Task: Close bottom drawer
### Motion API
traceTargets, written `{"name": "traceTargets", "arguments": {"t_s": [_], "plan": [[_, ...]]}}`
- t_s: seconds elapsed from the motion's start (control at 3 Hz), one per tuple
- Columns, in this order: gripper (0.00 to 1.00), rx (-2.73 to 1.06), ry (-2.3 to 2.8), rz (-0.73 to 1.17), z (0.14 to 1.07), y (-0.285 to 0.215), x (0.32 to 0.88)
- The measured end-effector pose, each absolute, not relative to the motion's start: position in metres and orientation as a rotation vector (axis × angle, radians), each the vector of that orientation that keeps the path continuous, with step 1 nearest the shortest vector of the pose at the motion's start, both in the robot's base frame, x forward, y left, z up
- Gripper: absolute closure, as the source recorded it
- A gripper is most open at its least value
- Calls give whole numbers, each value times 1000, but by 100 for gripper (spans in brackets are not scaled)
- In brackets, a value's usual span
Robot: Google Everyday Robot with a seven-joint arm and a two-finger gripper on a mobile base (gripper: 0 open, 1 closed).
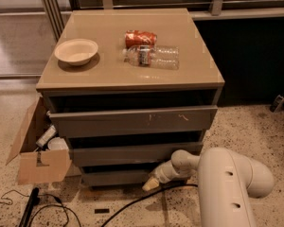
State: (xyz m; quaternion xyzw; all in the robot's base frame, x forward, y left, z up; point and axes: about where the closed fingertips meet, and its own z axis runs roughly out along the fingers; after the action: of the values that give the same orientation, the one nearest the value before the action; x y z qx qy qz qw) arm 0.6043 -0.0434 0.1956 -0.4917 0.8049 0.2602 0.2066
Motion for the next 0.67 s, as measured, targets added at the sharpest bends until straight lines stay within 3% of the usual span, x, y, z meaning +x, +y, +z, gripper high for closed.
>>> {"name": "traceTargets", "arguments": {"t_s": [0.33, 0.67], "plan": [[8, -1370, 2242, 725, 196, -43, 604], [0, -1370, 2242, 725, 196, -43, 604]]}}
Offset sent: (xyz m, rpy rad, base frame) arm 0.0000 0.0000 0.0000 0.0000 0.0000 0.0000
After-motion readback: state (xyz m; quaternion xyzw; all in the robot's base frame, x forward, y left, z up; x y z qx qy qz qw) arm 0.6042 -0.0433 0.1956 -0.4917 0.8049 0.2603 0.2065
